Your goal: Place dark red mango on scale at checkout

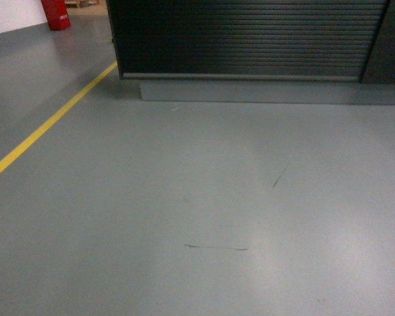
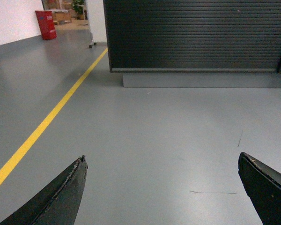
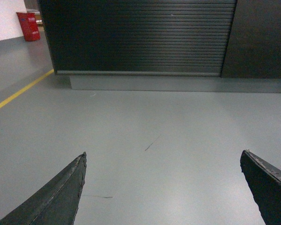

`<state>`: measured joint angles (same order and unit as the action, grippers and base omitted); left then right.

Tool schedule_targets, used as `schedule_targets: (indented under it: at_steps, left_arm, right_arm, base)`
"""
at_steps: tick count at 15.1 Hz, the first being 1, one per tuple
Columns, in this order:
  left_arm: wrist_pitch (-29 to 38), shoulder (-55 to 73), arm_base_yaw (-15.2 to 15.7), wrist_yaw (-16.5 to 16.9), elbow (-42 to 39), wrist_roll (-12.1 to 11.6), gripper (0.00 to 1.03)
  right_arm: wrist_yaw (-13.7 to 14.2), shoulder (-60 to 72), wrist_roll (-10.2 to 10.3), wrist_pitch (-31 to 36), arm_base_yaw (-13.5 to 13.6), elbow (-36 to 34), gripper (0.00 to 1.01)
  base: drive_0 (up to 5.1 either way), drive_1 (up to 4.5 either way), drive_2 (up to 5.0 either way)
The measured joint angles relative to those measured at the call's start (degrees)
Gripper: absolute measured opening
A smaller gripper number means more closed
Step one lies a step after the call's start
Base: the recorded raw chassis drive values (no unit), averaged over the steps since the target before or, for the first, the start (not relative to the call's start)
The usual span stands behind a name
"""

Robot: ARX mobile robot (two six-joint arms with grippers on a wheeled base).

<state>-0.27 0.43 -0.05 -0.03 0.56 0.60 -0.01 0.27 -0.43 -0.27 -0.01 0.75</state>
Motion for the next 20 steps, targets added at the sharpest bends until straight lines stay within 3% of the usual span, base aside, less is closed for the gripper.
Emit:
schedule_targets:
  at_steps: [20]
  left_arm:
    - [0.04,0.0,0.0,0.04,0.0,0.0,0.98]
  right_arm:
    - [-0.02,0.0,0.0,0.15,0.0,0.0,0.98]
  base:
    - [0.0,4.32,-4.3]
